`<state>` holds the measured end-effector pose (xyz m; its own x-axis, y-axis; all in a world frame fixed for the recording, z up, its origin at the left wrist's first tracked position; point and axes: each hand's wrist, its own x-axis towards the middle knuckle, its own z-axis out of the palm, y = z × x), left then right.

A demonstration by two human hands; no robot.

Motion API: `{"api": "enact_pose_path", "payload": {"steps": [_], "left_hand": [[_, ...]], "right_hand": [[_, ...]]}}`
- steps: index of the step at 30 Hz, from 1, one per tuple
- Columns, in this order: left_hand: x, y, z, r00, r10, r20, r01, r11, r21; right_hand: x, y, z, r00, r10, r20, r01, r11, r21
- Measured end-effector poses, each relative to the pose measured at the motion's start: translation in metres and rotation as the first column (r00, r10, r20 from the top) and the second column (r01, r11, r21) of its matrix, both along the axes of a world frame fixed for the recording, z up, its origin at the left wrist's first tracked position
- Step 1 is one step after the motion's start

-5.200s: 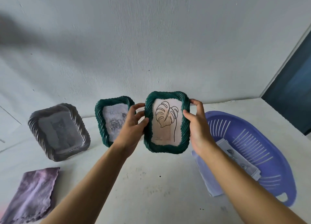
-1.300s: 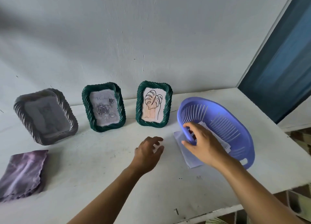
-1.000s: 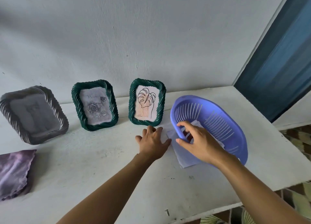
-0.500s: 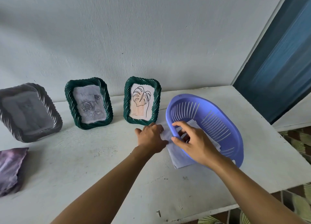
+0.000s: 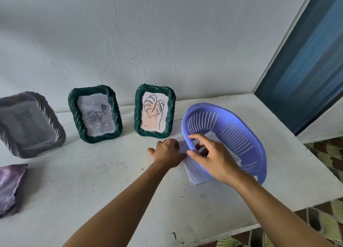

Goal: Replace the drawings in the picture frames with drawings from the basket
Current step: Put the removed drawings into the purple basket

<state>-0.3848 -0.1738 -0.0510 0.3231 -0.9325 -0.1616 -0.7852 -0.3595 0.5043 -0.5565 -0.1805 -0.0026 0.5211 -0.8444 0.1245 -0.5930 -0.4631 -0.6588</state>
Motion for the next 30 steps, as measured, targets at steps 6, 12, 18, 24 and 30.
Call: {"api": "enact_pose_path", "payload": {"steps": [6,12,18,24,30], "left_hand": [[-0.006,0.009,-0.01,0.997,0.077,-0.013,-0.078,0.989,-0.122],[-0.013,0.014,-0.01,0.997,0.077,0.025,-0.071,0.982,-0.177],[-0.003,0.019,-0.003,0.996,0.07,-0.057,-0.077,0.986,-0.148],[0.036,0.038,0.008,0.982,0.083,-0.17,-0.116,0.975,-0.191],[0.065,0.064,0.027,0.948,0.106,-0.299,-0.177,0.959,-0.222]], "right_hand": [[0.002,0.0,0.003,1.0,-0.011,-0.029,0.011,1.0,-0.023],[-0.004,-0.008,0.015,0.999,-0.046,0.023,0.047,0.999,-0.023],[-0.009,-0.016,0.021,0.994,-0.074,0.081,0.075,0.997,-0.019],[-0.012,-0.017,0.021,0.991,-0.073,0.114,0.069,0.997,0.039],[-0.011,-0.014,0.014,0.994,-0.059,0.091,0.054,0.997,0.056]]}}
